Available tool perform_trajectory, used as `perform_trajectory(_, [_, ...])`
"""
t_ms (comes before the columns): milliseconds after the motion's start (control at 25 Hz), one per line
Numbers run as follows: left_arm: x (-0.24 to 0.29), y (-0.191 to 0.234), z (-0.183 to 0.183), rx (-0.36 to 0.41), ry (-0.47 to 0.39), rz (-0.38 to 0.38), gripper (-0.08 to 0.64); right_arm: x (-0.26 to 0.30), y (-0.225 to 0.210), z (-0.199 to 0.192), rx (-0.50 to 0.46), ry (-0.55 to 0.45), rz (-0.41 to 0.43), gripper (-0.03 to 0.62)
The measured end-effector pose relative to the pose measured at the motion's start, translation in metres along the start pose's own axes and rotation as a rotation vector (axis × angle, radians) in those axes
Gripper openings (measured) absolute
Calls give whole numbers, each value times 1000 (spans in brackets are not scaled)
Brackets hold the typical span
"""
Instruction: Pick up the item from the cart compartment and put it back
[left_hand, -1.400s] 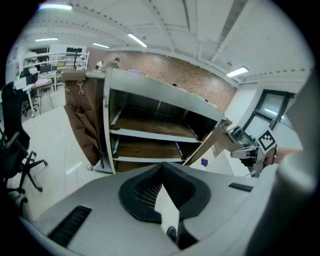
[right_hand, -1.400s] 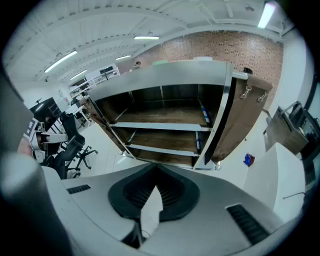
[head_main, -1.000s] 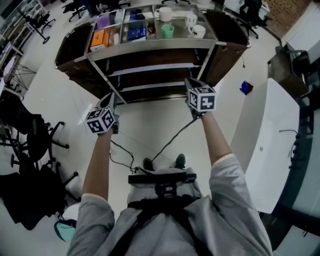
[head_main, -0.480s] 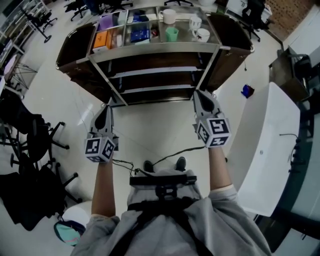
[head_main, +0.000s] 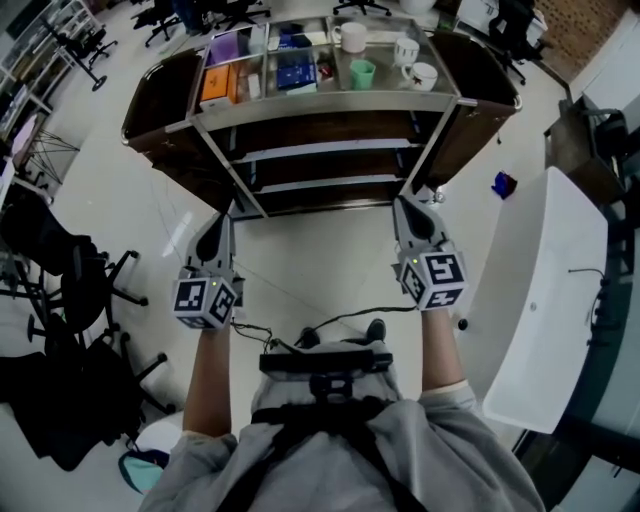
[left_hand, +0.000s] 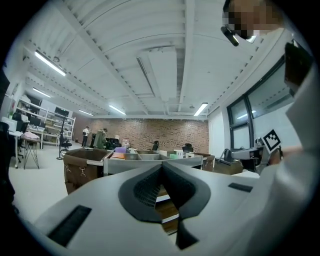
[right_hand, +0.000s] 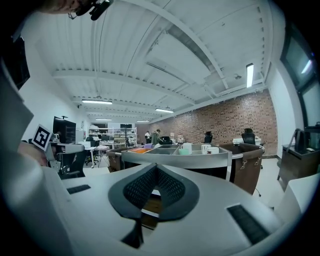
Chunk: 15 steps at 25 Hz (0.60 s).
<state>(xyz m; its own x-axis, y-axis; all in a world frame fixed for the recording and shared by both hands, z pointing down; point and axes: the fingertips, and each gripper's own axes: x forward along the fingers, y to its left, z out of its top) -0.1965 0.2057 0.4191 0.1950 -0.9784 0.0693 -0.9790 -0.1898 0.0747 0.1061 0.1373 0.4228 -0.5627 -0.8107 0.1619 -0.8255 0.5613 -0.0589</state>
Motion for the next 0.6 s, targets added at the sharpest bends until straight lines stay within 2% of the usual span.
perform_trajectory(240, [2, 24, -5, 8, 20, -45, 5, 19, 23, -16, 10, 25, -30, 9])
perform_trajectory(600, [30, 32, -5, 12, 21, -97, 5, 53, 31, 1, -29, 17, -26, 9])
